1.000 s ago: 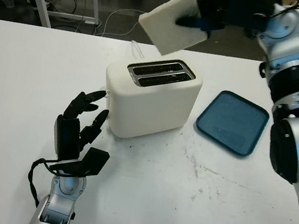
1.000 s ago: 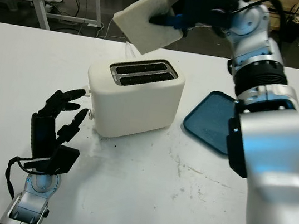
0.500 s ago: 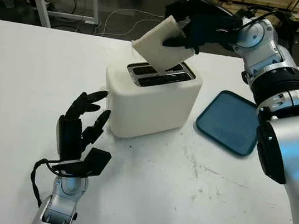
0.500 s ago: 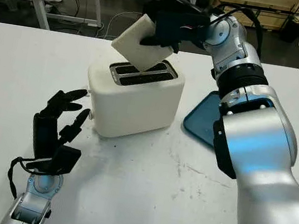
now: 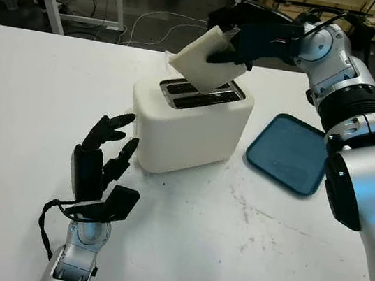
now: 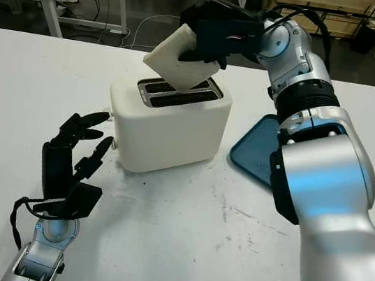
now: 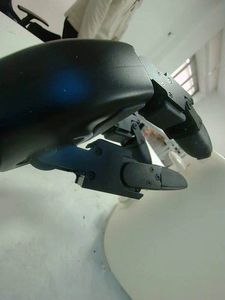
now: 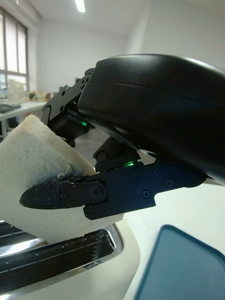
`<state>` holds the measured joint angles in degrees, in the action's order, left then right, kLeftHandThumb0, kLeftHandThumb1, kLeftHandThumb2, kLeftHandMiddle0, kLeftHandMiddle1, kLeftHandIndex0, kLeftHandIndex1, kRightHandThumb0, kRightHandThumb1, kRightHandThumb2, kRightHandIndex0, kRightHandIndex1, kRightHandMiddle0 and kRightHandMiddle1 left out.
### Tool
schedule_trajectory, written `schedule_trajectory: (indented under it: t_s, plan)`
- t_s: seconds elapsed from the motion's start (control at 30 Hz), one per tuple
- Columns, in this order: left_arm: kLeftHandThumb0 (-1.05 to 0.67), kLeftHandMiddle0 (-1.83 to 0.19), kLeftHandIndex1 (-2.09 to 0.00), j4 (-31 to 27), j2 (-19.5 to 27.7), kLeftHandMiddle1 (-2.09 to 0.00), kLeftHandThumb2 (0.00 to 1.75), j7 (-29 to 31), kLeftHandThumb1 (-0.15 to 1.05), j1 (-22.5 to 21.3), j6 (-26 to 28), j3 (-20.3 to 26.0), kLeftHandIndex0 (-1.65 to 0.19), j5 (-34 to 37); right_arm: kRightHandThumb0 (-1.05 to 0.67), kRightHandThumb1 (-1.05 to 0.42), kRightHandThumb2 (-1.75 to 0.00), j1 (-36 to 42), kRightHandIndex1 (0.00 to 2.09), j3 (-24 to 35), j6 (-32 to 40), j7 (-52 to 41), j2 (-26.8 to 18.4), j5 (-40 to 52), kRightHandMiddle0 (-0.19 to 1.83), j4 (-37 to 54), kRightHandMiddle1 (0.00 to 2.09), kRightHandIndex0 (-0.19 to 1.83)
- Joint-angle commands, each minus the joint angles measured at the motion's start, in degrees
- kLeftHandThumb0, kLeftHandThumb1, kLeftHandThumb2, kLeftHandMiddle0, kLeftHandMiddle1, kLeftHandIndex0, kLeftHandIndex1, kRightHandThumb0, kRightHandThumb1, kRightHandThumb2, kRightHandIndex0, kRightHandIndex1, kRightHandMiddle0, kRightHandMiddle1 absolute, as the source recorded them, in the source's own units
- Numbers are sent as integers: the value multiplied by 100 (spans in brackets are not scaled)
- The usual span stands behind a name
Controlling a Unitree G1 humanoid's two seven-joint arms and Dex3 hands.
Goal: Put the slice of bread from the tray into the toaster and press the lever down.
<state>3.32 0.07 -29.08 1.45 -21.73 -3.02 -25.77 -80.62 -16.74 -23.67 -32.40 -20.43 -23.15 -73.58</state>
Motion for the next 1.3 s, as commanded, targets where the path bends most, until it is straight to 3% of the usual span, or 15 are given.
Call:
schedule_trajectory:
  t_s: [0.0,0.83,0.97,1.27]
  plan:
    - [-24,-49,-61,11,1,-113,18,-25,92,-22,-40,-28,-57,-49,-54,-92,-28,-152,175,56,37,-23,-79,32,94,31,175,110]
    - [-25,-50,-62,2,-63,-113,18,-69,92,7,17,-29,-56,-106,-49,-92,-32,-120,175,-52,147,-336,-202,-83,81,105,175,101]
    - [-25,-50,-61,-13,-78,-112,19,-67,92,16,21,-17,-56,-111,-48,-92,-30,-101,175,-30,66,-437,-256,-40,89,161,175,106]
    - [-24,-50,-60,-49,-81,-110,19,-20,92,19,67,-34,-56,-117,-46,-92,-28,7,175,-142,80,-526,-330,-138,89,212,175,108]
